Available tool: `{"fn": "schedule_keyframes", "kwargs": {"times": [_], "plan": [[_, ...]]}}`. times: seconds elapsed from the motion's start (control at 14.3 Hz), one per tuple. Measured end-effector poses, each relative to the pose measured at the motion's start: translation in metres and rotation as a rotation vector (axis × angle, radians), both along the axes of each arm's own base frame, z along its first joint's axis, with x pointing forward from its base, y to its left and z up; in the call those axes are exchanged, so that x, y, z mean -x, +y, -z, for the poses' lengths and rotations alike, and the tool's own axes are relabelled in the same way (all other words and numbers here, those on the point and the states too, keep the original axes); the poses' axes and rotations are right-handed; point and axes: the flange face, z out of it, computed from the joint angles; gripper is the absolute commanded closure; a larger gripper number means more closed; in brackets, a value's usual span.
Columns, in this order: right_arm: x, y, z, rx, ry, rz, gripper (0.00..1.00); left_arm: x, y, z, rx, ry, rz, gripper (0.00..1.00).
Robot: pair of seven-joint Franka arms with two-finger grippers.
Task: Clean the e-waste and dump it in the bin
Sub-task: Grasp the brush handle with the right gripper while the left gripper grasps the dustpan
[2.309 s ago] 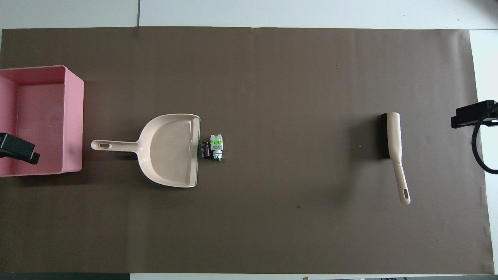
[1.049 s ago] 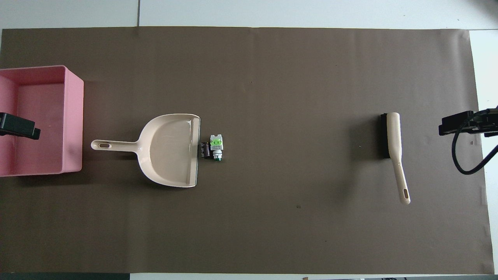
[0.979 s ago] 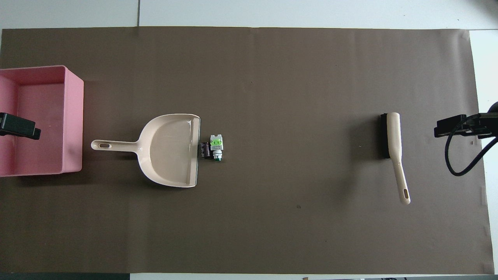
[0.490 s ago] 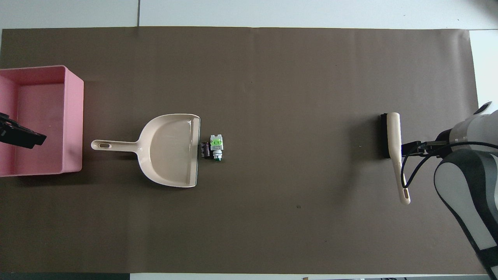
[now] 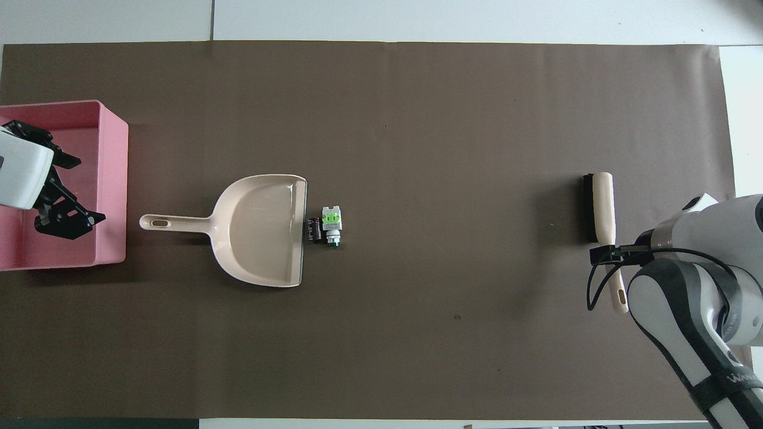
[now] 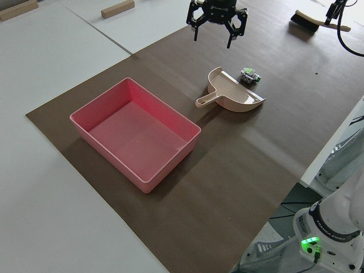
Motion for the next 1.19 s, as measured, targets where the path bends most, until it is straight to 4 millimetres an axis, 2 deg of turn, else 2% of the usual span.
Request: {"fn": "schedule_keyframes", "kwargs": {"times": [0.21, 0.28, 0.42, 0.7, 0.91, 1.19], "plan": [[0.006, -0.002, 0.005, -0.011, 0.01, -0.008, 0.02, 0.006, -0.004, 0.033, 0.0, 0.05, 0.143, 0.03], [0.007, -0.002, 0.005, -0.012, 0.011, -0.015, 0.07, 0.006, -0.007, 0.043, 0.001, 0.052, 0.175, 0.03], [0.009, -0.002, 0.007, -0.017, 0.014, -0.043, 0.24, 0.008, -0.014, 0.064, 0.003, 0.053, 0.241, 0.03], [0.01, -0.001, 0.008, -0.022, 0.016, -0.071, 1.0, 0.016, -0.04, 0.117, -0.048, 0.012, 0.342, 0.04], [0.009, -0.001, 0.007, -0.021, 0.006, -0.072, 1.0, 0.029, -0.056, 0.156, -0.071, -0.011, 0.382, 0.07], [0.008, 0.0, 0.007, -0.021, 0.0, -0.074, 1.0, 0.039, -0.066, 0.185, -0.114, -0.045, 0.389, 0.07]]}}
